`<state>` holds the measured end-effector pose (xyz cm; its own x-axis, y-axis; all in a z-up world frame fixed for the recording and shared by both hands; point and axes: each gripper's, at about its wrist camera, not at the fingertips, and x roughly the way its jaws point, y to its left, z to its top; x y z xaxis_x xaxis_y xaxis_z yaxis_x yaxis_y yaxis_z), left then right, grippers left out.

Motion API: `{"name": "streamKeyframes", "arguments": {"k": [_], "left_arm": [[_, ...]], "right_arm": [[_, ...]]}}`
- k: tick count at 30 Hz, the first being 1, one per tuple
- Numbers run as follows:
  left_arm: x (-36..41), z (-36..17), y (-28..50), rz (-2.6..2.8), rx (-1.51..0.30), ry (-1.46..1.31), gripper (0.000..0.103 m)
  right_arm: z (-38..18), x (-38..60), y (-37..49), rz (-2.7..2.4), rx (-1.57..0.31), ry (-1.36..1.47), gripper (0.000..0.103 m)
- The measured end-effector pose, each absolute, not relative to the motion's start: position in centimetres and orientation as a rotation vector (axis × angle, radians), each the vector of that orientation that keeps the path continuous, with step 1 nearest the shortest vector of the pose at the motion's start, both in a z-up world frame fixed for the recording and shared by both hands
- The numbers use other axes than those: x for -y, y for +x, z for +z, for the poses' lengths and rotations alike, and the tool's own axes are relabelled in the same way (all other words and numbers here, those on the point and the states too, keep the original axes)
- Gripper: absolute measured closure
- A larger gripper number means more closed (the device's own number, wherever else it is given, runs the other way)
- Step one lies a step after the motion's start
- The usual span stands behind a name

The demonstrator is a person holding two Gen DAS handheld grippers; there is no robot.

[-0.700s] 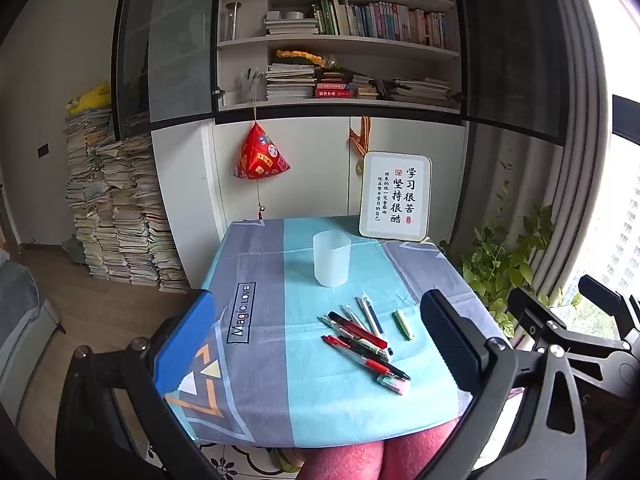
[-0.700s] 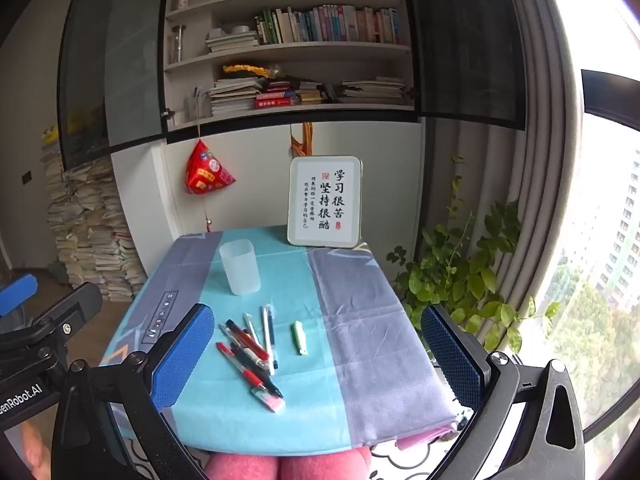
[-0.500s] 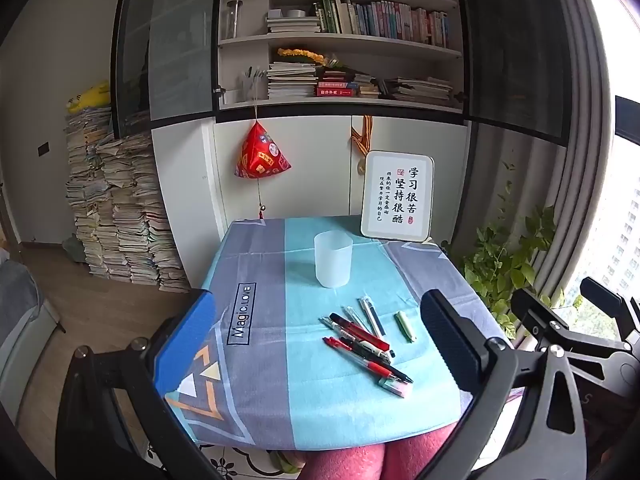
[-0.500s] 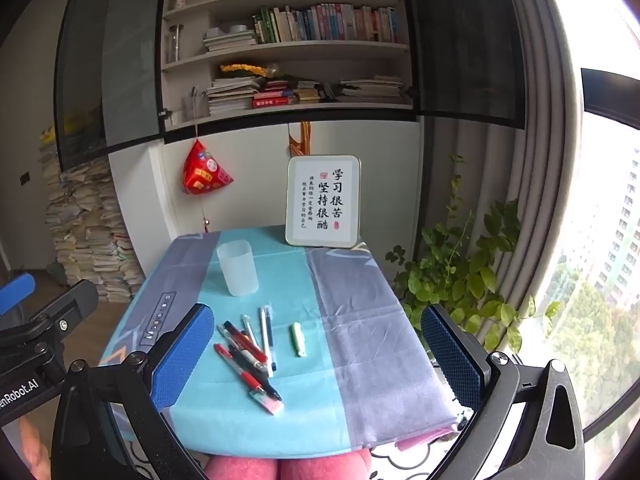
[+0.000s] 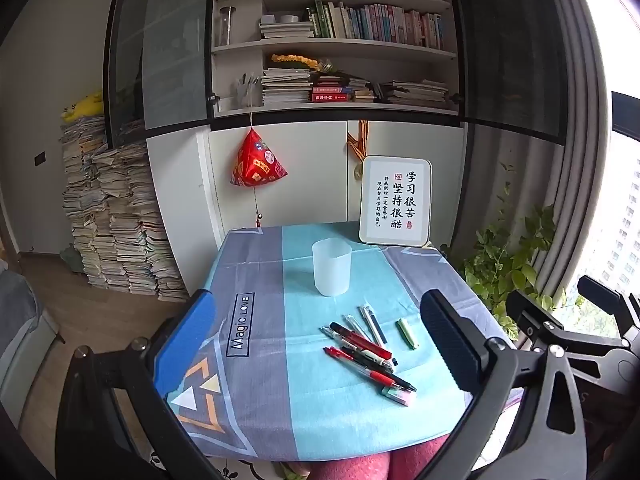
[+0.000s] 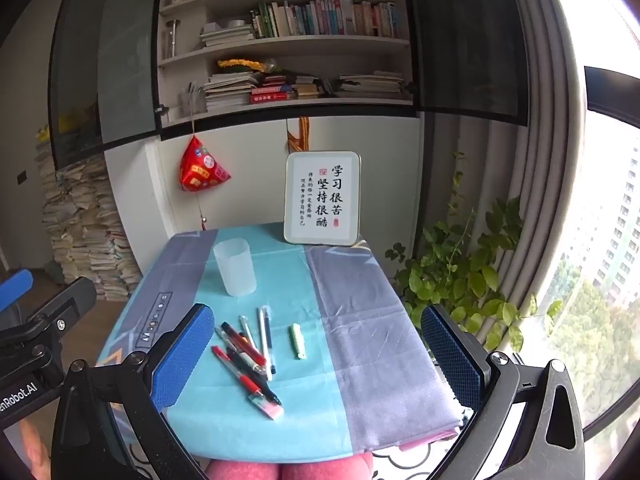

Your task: Organize stationery

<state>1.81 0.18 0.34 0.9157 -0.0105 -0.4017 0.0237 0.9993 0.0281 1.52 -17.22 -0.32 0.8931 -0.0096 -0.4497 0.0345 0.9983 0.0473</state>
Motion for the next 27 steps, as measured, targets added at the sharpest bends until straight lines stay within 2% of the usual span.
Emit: {"name": "streamKeyframes", "arguments": {"k": [27], "left_arm": [[0.0, 0.2, 2.6, -0.035, -0.408, 0.036, 0.001]], "right_arm": [[-1.2, 16.7, 2.9, -0.034, -0.47, 0.06, 0.0]]}}
